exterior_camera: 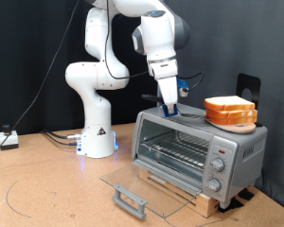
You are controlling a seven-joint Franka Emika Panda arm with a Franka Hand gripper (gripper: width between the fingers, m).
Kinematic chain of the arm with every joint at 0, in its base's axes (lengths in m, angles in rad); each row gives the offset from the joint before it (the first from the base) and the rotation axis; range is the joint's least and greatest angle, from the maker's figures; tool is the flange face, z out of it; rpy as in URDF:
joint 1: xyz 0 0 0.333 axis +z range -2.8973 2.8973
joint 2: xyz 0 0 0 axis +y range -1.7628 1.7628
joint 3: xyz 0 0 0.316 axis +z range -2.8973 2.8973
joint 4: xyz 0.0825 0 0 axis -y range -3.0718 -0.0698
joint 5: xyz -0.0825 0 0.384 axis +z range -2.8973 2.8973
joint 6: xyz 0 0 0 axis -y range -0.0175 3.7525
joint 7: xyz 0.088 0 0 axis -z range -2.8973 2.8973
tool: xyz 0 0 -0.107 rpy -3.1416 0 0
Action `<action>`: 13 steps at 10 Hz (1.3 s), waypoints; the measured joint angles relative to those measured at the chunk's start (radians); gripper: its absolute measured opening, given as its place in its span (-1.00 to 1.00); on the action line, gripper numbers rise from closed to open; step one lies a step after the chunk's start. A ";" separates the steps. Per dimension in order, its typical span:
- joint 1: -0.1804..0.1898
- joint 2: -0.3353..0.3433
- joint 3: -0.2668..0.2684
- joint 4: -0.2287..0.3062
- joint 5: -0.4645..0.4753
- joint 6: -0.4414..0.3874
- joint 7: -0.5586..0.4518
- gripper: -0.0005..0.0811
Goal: Make a piece of toast with the oven
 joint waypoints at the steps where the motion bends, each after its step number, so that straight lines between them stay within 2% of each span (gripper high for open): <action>1: -0.002 0.000 -0.012 0.002 0.004 -0.002 -0.002 -0.02; 4: -0.013 0.000 -0.056 0.003 -0.027 -0.021 -0.042 -0.02; 6: -0.029 -0.001 -0.063 -0.001 -0.071 -0.033 -0.050 -0.02; 10: -0.027 -0.005 -0.093 0.001 -0.044 -0.043 -0.092 -0.02; 13: -0.018 -0.012 -0.102 0.032 -0.038 -0.134 -0.102 -0.02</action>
